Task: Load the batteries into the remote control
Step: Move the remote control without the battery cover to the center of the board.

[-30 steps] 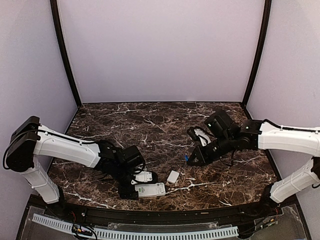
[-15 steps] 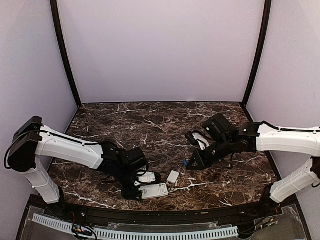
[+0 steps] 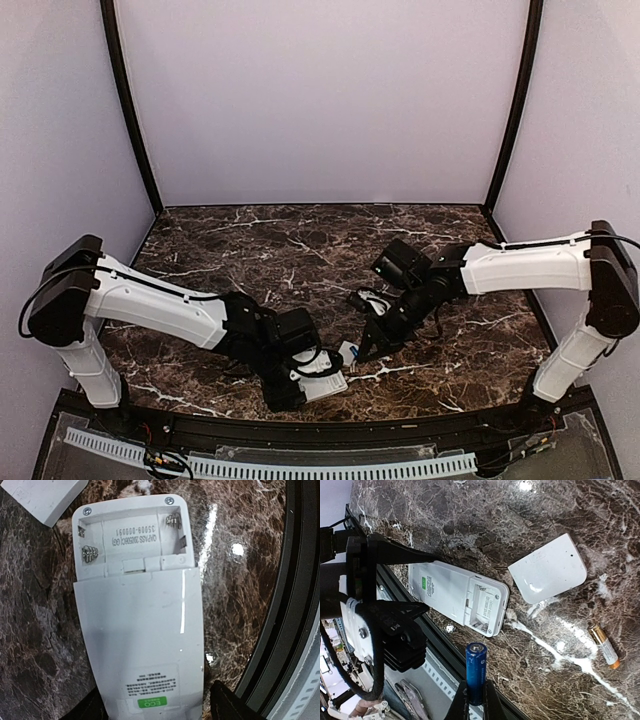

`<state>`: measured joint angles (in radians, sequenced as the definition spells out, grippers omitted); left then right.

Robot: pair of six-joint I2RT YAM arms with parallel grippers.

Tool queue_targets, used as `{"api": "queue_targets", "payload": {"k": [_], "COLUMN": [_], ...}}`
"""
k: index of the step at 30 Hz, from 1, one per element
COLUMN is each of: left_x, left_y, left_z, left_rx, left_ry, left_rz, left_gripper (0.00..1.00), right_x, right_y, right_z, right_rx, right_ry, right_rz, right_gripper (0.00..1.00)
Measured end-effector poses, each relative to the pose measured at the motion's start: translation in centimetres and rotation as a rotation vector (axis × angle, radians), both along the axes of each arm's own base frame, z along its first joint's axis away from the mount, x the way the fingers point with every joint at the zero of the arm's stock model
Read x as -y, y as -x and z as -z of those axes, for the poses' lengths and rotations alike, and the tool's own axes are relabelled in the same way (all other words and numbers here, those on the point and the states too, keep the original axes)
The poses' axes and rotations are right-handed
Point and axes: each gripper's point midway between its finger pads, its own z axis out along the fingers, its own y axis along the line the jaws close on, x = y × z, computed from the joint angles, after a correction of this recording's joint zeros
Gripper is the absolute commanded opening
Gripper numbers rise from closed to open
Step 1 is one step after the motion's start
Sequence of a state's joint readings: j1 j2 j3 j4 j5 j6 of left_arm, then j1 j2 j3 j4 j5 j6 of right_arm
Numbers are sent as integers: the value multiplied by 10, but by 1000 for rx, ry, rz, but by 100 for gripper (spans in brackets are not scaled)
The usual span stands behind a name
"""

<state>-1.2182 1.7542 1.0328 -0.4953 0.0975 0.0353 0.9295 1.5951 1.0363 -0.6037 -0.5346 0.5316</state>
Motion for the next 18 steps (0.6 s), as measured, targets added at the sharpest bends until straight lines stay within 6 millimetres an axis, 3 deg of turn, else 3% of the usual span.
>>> {"api": "queue_targets", "payload": {"k": [6, 12, 18], "left_x": [3, -5, -2], "left_y": [2, 8, 8], "left_z": [-2, -7, -45], "left_rx": [-14, -27, 3], "left_ry": [15, 44, 186], "left_rz": [-29, -39, -79], "left_gripper": [78, 79, 79], "right_x": [0, -15, -26], "right_y": [7, 18, 19], "right_z": [6, 12, 31], "right_rx": [-54, -96, -169], "right_ry": [40, 75, 146], "right_rz": [-9, -17, -9], "right_gripper": [0, 0, 0]}}
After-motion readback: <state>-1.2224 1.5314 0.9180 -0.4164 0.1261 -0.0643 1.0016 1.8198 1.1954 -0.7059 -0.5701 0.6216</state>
